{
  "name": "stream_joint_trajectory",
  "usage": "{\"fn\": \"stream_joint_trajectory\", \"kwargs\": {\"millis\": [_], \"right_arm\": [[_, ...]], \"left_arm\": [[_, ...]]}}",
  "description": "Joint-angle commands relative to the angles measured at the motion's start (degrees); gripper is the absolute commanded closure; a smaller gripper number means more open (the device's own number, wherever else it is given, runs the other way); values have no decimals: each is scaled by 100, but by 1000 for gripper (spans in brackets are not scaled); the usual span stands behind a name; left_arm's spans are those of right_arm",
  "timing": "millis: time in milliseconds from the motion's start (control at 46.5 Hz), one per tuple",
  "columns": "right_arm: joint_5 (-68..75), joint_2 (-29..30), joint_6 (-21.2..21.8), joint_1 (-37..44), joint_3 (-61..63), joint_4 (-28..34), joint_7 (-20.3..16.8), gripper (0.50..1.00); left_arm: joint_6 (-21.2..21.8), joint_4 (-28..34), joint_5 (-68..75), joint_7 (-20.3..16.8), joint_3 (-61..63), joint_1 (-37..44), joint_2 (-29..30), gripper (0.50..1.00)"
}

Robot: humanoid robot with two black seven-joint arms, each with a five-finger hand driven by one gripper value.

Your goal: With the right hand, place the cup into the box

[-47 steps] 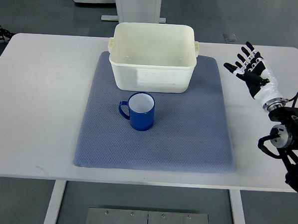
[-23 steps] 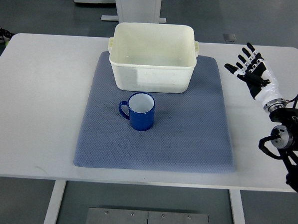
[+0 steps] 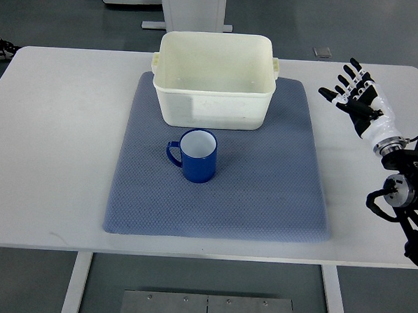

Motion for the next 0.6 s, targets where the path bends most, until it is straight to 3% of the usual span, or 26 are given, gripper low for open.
{"fn": "stream_joint_trajectory", "kwargs": {"millis": [0,580], "right_arm": [[0,-26,0,-2,-3,-1,29,500],[44,-114,70,24,15,34,29,500]], "left_arm": [[0,-1,8,1,0,-1,0,500],[0,-1,8,1,0,-1,0,500]]}}
